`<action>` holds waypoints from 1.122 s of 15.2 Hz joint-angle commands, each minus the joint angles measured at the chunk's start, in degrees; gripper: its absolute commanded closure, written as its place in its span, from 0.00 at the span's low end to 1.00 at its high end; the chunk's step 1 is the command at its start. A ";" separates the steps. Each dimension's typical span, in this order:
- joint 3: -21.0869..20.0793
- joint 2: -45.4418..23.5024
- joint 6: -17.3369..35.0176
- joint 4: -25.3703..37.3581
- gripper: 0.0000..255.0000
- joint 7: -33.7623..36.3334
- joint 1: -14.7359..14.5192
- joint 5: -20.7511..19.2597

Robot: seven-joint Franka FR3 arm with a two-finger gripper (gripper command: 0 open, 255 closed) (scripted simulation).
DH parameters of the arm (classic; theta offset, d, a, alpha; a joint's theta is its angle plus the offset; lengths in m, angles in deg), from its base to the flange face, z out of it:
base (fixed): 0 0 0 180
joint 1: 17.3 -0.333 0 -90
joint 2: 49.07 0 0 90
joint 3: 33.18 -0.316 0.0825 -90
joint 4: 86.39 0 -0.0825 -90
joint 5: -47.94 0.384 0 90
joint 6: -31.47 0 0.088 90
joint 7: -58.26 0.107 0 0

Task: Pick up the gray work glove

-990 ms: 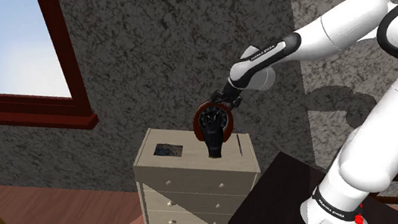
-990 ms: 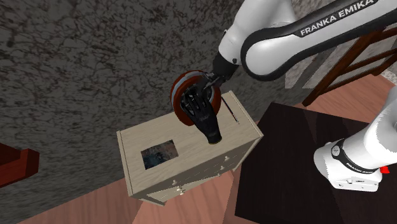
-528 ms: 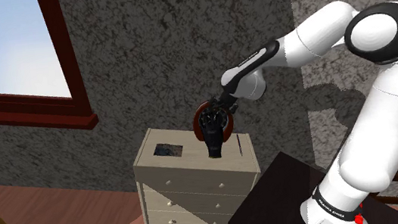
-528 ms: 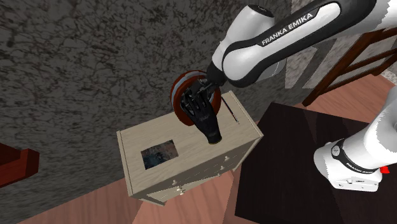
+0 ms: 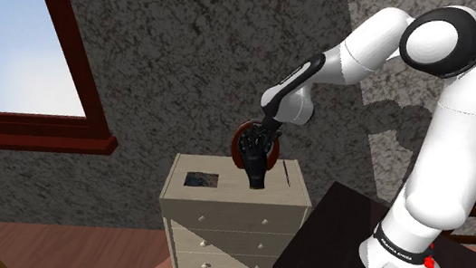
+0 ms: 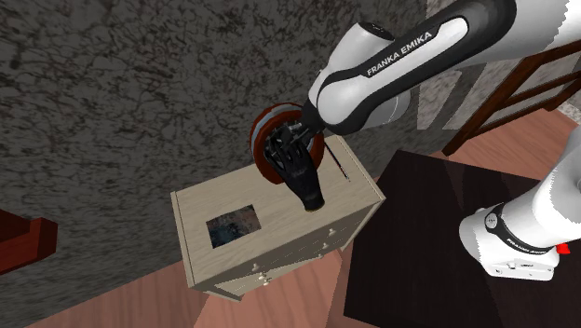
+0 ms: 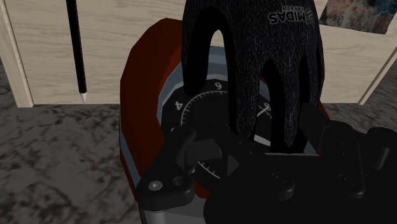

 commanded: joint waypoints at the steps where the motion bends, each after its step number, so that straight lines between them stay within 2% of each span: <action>1: -0.02 -0.05 0.03 0.00 1.00 -0.02 0.00 0.04; 7: -0.03 -0.06 0.04 -0.03 1.00 -0.18 0.06 0.16; 17: 2.56 6.71 -5.84 -0.15 1.00 9.49 -0.88 -10.57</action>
